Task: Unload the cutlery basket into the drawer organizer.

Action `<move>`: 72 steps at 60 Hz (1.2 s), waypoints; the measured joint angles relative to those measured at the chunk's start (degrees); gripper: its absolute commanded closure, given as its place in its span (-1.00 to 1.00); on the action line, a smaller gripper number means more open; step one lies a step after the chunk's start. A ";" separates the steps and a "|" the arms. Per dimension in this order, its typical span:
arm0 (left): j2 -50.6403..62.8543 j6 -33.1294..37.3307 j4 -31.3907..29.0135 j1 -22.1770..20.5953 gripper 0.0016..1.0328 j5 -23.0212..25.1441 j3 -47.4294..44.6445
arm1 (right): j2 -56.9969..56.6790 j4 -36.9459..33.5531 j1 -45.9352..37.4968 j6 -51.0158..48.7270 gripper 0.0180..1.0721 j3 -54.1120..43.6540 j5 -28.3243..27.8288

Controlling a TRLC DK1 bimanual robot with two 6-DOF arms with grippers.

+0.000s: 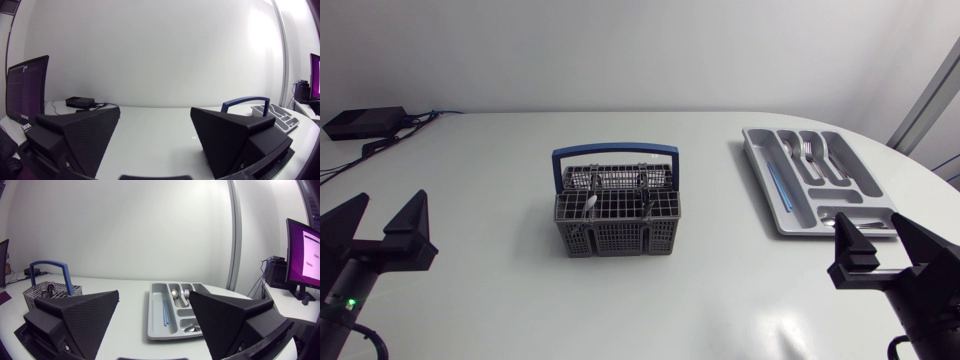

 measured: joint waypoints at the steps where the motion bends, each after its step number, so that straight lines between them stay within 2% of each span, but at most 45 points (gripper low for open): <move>1: 1.03 0.00 0.00 -0.22 -0.91 0.00 0.59 | 0.42 0.13 0.02 0.00 -0.92 0.13 -0.02; 17: 14.73 -0.04 0.00 -3.69 -0.91 -0.79 7.91 | 8.28 2.21 1.88 0.00 -0.92 4.42 0.44; 26: 25.22 -1.03 -1.03 -9.25 -0.89 -3.87 13.29 | 14.40 2.82 5.03 0.00 -0.92 7.54 2.40; 31: 31.12 -2.16 -3.34 -12.22 -0.89 -4.79 17.11 | 18.34 2.82 7.39 0.00 -0.90 9.79 3.69; 37: 37.33 -3.13 -8.81 -14.82 -0.89 -5.11 22.64 | 23.15 1.86 10.60 0.00 -0.90 13.11 6.73; 44: 44.00 -4.94 -15.02 -17.22 -0.82 -5.22 29.18 | 29.42 -2.03 13.31 -0.02 -0.90 18.12 8.63; 57: 51.41 -7.10 -19.93 -20.87 -0.76 -5.20 36.09 | 36.87 -5.49 15.21 0.33 -0.90 23.02 9.05; 65: 56.83 -7.37 -25.09 -22.45 -0.77 -5.27 41.92 | 38.21 -8.81 19.10 1.38 -0.90 25.22 9.51; 72: 60.28 -7.06 -26.69 -25.68 -0.78 -5.42 45.11 | 41.24 -12.33 22.01 2.75 -0.90 29.09 10.14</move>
